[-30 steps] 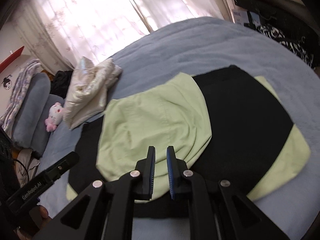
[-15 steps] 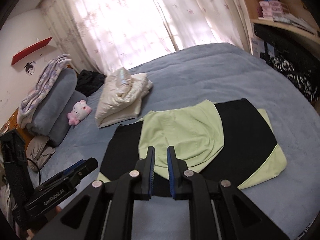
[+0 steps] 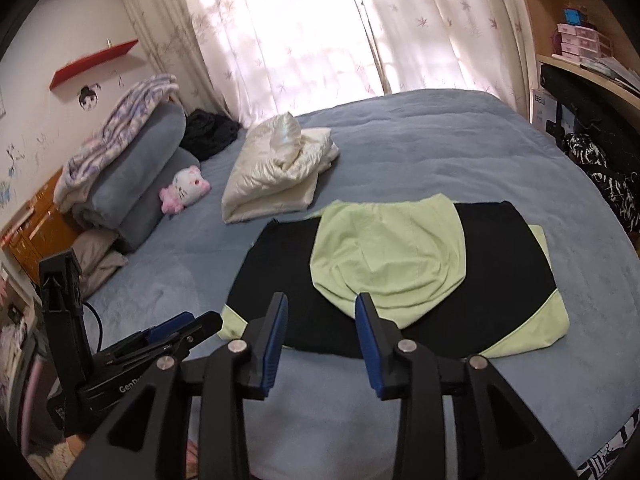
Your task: Fold large clothes
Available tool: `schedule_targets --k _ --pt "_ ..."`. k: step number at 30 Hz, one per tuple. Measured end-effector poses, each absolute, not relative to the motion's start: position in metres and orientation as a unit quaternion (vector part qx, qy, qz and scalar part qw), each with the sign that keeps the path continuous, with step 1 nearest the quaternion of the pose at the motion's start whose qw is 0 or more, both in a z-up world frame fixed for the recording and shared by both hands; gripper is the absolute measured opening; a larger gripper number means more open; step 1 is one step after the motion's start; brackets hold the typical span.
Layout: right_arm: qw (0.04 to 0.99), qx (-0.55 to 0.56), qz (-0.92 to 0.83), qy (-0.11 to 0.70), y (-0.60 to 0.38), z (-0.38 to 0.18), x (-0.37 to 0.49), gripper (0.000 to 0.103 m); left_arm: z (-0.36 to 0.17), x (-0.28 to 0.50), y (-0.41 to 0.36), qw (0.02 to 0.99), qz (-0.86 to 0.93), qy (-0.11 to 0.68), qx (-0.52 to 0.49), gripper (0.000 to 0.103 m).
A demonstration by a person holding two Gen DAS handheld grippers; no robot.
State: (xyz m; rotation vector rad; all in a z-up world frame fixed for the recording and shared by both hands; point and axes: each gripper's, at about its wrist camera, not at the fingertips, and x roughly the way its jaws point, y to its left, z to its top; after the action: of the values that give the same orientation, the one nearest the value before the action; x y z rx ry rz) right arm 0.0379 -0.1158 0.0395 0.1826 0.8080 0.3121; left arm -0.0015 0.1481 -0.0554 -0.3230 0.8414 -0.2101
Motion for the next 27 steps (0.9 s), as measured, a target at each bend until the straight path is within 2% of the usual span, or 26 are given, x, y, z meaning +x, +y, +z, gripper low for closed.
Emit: schedule_targets --k 4,11,19,27 --pt "0.894 0.088 0.14 0.417 -0.117 0.011 0.046 0.035 -0.092 0.002 0.155 0.871 -0.113 0.443 -0.18 0.056" --pt "0.883 0.099 0.122 0.443 -0.114 -0.027 0.065 0.035 -0.16 0.009 0.182 0.811 -0.117 0.497 -0.284 0.056" --pt "0.886 0.105 0.114 0.438 -0.107 -0.051 0.083 0.035 -0.208 0.022 0.206 0.786 -0.099 0.479 -0.378 0.061" --pt "0.879 0.118 0.115 0.448 -0.104 -0.076 0.105 0.035 -0.226 0.053 0.21 0.788 -0.1 0.438 -0.42 0.061"
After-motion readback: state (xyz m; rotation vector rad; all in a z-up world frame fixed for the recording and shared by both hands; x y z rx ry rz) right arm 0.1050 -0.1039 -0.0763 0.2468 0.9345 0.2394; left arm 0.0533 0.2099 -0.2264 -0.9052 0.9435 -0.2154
